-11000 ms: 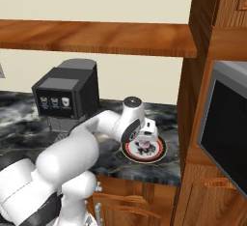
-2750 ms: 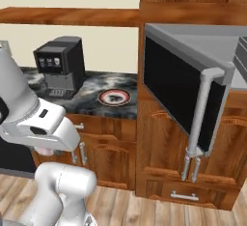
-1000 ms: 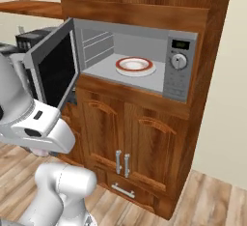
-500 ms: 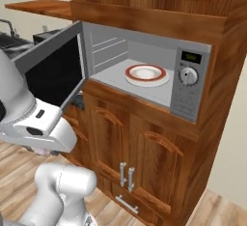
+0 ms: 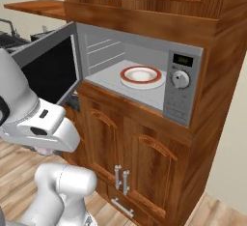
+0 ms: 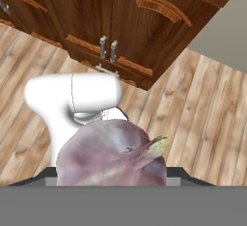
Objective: Pick the garlic from the counter and place it in the microwave. Then turn on the microwave.
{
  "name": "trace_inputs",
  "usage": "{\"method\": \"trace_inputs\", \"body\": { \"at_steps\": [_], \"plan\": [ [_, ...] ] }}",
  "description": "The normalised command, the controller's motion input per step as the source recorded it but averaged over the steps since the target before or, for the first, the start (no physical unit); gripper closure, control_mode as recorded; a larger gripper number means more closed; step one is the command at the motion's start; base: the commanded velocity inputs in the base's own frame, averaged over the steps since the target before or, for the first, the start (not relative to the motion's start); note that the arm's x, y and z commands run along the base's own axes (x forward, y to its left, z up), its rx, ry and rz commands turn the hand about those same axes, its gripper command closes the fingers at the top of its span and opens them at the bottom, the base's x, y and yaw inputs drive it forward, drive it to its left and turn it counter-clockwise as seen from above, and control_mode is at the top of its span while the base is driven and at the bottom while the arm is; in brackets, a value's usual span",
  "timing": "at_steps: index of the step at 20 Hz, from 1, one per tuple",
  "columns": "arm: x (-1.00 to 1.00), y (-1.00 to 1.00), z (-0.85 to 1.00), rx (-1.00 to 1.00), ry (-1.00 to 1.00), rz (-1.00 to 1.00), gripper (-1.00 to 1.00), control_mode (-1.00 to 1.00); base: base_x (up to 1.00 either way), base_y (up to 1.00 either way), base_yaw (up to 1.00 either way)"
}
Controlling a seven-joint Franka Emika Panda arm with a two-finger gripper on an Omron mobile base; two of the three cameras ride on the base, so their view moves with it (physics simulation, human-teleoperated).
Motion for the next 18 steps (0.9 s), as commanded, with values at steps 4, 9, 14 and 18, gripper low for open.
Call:
{"method": "trace_inputs", "body": {
  "at_steps": [4,9,14,18],
  "plan": [
    [0.00,0.00,0.00,0.00,0.00,0.00,1.00,1.00,0.31,-0.24,0.00],
    [0.00,0.00,0.00,0.00,0.00,0.00,1.00,1.00,0.25,-0.43,0.09],
    [0.00,0.00,0.00,0.00,0.00,0.00,1.00,1.00,0.16,-0.41,0.12],
    [0.00,0.00,0.00,0.00,0.00,0.00,1.00,1.00,0.19,-0.38,0.16]
  ]
}}
